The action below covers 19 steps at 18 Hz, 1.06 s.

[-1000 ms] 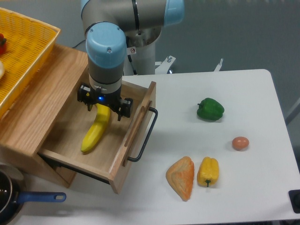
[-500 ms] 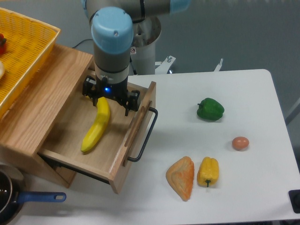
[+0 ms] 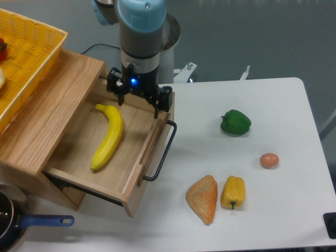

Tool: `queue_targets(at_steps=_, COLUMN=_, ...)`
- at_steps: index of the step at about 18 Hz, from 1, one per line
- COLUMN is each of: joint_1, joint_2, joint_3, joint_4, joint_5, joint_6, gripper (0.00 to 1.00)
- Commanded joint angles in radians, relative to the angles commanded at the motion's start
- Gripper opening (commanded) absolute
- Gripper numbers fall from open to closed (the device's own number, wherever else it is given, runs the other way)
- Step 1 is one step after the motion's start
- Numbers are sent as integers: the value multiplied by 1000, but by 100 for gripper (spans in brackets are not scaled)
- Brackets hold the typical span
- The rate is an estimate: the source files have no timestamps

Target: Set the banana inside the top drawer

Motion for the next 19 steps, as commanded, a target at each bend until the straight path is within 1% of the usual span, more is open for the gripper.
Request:
queue_targets(at_steps=3, joint_1=43, joint_2=0, joint_3=0, joint_4=9, joint_5=37, joint_6=95, gripper=100)
queue_targets(at_steps=6, joint_1=98, joint_2=9, joint_3=-5, joint_4=6, joint_5=40, joint_6=210, gripper=100)
queue_targets(at_steps=10, joint_1=182, joint_2=35, joint_3=-40, joint_4=11, joint_5=51, joint_6=350, gripper=100)
queue_targets(at_steps=12, joint_1=222, joint_2=37, joint_3=-46, joint_4=9, joint_5=51, joint_6=406, gripper=100)
queue_targets(at_steps=15, joint_1=261, joint_2=34, joint_3=-51, joint_4=12, joint_5=74, joint_6=497, gripper=100)
queue_targets(at_steps=17, joint_1=284, joint_2=31, joint_3=-54, joint_4=15, joint_5=77, joint_6=531, gripper=100)
queue_targets(at_steps=19, joint_1=292, joint_2=26, joint_3=-54, joint_4=17, joint_5=77, joint_6=531, gripper=100)
